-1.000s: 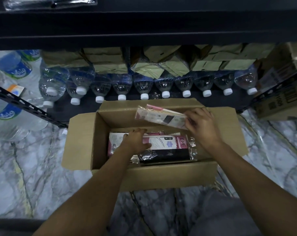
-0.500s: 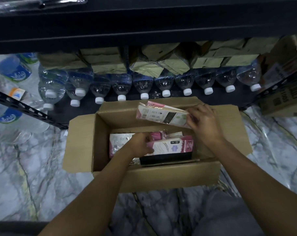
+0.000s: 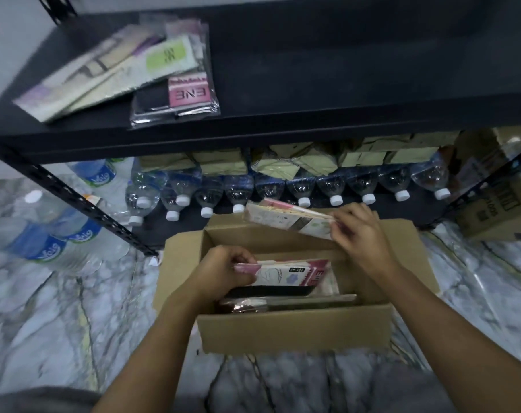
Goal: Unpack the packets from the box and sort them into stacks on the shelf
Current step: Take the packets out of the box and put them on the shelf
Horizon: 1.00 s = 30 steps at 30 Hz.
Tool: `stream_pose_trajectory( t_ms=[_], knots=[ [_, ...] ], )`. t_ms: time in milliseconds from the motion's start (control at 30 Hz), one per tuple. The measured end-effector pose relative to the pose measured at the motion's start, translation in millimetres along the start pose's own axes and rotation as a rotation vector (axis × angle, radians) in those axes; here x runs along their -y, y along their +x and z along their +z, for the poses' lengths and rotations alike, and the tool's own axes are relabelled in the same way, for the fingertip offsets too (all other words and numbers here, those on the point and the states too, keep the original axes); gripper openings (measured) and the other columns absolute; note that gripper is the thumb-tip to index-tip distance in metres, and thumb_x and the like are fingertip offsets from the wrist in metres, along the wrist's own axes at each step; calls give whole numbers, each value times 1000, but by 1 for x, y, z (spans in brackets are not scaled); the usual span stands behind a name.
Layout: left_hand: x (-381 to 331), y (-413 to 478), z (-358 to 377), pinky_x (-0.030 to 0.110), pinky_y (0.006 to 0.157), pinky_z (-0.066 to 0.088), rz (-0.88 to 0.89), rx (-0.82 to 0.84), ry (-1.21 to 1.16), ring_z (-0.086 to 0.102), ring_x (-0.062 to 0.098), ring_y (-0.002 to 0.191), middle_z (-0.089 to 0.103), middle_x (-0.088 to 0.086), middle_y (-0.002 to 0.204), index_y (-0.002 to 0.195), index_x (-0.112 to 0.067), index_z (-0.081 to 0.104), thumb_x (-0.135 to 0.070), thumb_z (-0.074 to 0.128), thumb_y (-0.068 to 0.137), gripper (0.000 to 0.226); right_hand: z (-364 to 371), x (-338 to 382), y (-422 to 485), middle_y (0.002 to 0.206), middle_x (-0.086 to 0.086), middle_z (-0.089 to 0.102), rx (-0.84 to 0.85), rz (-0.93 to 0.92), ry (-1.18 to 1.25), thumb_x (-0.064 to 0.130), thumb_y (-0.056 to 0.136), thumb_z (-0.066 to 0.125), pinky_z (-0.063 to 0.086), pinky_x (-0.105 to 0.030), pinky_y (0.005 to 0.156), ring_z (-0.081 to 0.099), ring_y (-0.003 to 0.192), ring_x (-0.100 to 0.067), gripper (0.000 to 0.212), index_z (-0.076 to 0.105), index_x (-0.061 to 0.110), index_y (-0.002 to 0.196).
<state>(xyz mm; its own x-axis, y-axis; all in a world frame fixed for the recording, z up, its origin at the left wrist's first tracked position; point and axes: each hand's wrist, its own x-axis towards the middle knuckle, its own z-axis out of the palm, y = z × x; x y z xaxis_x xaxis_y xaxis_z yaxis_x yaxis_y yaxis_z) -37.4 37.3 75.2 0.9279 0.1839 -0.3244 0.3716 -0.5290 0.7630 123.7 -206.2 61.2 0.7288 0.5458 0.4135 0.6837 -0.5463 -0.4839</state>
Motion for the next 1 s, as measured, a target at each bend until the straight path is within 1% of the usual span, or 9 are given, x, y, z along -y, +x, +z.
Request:
stream_pose_trajectory(
  t_ms=[133, 233, 367, 467, 600, 733, 867, 900, 1000],
  knots=[
    [-29, -58, -51, 24, 63, 54, 62, -210, 26, 66, 5, 70, 72, -8, 78, 77, -26, 71, -10, 82, 72, 20, -26, 42, 12, 92, -4, 63, -114, -131, 37, 26, 89, 53, 43, -40, 75, 50, 88, -16, 28, 69, 6, 100],
    [-46, -109, -83, 9, 59, 45, 118, -399, 47, 65, 1, 71, 71, -13, 78, 77, -28, 71, -8, 83, 71, 24, -45, 77, 21, 91, -5, 64, -240, -229, 27, 19, 89, 57, 43, -42, 71, 52, 86, -19, 21, 70, 5, 97],
    [-64, -170, -119, 4, 64, 43, 204, -650, 96, 64, -5, 80, 68, -23, 88, 82, -32, 71, -4, 84, 69, 33, -75, 126, 44, 91, -6, 64, -334, -335, 34, 15, 88, 59, 45, -45, 72, 55, 85, -22, 18, 71, 4, 97],
    [-80, -207, -141, 3, 65, 42, 292, -846, 136, 63, -6, 78, 67, -23, 90, 83, -32, 69, 0, 84, 66, 39, -100, 158, 64, 92, -8, 64, -396, -398, 33, 11, 86, 62, 44, -43, 72, 55, 85, -23, 17, 70, 2, 98],
    [-109, -238, -171, 10, 66, 44, 467, -1082, 146, 62, 1, 76, 68, -17, 82, 86, -26, 70, -10, 81, 69, 26, -123, 195, 96, 91, -8, 63, -496, -429, 18, 11, 87, 62, 40, -38, 74, 54, 85, -23, 17, 70, 2, 100],
    [-126, -232, -204, 21, 67, 47, 536, -1216, 274, 61, 7, 77, 67, -3, 86, 93, -16, 73, -12, 81, 73, 23, -122, 216, 137, 93, -8, 63, -548, -402, 18, 8, 87, 65, 41, -39, 74, 53, 86, -23, 18, 69, 3, 104],
    [-129, -178, -229, 16, 70, 43, 539, -1302, 375, 56, 17, 78, 62, 1, 86, 96, -8, 75, 1, 80, 73, 25, -99, 227, 184, 90, -7, 63, -569, -383, -48, 11, 86, 64, 39, -37, 71, 54, 84, -25, 14, 69, 6, 98],
    [-126, -158, -234, 18, 72, 43, 547, -1307, 398, 54, 19, 81, 60, 1, 86, 96, -7, 75, 3, 79, 73, 25, -90, 228, 195, 89, -7, 63, -553, -386, -64, 12, 86, 64, 39, -37, 71, 54, 83, -26, 14, 69, 6, 98],
    [-115, -95, -240, 39, 69, 46, 566, -1267, 559, 52, 25, 81, 60, 6, 84, 92, -5, 73, 6, 78, 69, 26, -63, 234, 224, 87, -6, 61, -460, -401, -111, 12, 84, 66, 40, -36, 68, 53, 81, -25, 14, 69, 7, 96]
  ],
)
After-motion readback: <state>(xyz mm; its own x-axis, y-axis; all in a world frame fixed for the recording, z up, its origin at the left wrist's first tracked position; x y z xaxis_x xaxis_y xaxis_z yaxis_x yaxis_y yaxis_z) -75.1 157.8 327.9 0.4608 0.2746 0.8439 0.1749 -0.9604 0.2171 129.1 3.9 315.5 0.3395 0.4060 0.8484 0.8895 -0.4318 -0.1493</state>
